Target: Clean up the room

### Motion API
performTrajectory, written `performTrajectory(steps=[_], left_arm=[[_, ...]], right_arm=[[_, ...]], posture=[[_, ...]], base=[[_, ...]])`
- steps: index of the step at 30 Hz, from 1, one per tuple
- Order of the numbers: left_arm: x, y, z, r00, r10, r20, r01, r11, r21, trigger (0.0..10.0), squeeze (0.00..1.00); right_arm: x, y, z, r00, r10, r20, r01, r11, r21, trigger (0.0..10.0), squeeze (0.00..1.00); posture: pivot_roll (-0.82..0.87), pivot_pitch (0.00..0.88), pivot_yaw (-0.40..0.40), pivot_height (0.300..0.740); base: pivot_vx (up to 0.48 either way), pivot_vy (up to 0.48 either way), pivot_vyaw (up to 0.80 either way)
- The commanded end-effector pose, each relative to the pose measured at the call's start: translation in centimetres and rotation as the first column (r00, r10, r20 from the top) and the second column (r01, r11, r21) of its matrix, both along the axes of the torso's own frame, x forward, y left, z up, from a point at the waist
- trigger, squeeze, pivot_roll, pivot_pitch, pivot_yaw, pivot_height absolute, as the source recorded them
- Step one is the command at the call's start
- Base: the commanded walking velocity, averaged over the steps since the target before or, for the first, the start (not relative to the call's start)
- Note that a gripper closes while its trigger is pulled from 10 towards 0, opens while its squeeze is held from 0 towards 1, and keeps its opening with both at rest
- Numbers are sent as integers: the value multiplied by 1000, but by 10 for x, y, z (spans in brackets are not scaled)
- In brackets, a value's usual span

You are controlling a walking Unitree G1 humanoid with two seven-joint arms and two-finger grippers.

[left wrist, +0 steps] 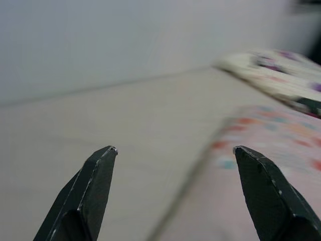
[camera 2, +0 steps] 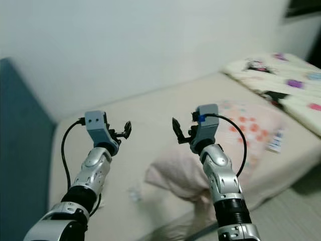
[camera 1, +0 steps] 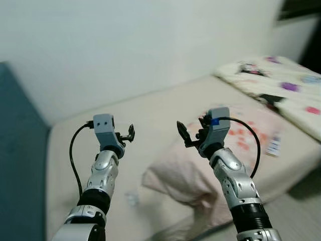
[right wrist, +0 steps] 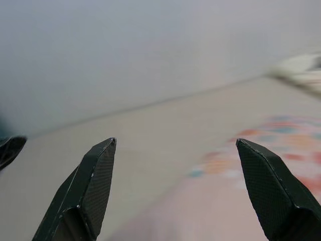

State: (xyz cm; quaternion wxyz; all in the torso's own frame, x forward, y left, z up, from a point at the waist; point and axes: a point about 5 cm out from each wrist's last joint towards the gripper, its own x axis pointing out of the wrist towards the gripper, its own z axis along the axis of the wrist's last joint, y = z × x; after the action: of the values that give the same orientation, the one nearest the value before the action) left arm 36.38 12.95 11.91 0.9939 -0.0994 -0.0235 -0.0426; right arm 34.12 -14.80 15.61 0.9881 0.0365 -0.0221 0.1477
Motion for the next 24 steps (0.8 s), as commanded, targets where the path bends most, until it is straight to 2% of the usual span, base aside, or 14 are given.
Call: performTrajectory(steps=[1, 8, 15, 17, 20, 24], left_arm=[[0, -1, -2, 1000, 3, -3, -3, 1000, 12, 10000, 0], [1, -3, -1, 1000, -11, 1, 11, 1000, 14, 10000, 0], [1, -8, -2, 1000, -21, -9, 22, 998, 66, 10000, 0], [1, -9, -3, 1000, -20, -21, 21, 997, 71, 10000, 0], [2, -7, -4, 999, 20, -34, -17, 996, 90, 10000, 0], [5, -1, -6, 993, 92, -73, -86, 992, 87, 10000, 0]], right_arm=[[2, 3, 2, 1000, 4, 11, -4, 1000, 23, 10000, 0], [1, 4, 3, 1000, 0, 22, -1, 1000, 24, 10000, 0], [0, 4, 6, 999, 6, 45, -8, 1000, 26, 10000, 0], [0, 4, 6, 999, 4, 42, -6, 999, 35, 10000, 0], [1, 5, 4, 1000, -1, 29, 0, 999, 33, 10000, 0], [0, 7, 1, 1000, 7, 10, -8, 999, 35, 10000, 0]], posture=[[-149, 9, 96, 740], [-154, 10, 102, 740], [-154, 11, 101, 740], [-154, 12, 101, 740], [-156, 14, 101, 740], [-158, 28, 104, 740]], base=[[0, 0, -750], [0, 0, 0], [0, 0, 0], [0, -309, 0], [0, -311, 0], [0, 0, 0]])
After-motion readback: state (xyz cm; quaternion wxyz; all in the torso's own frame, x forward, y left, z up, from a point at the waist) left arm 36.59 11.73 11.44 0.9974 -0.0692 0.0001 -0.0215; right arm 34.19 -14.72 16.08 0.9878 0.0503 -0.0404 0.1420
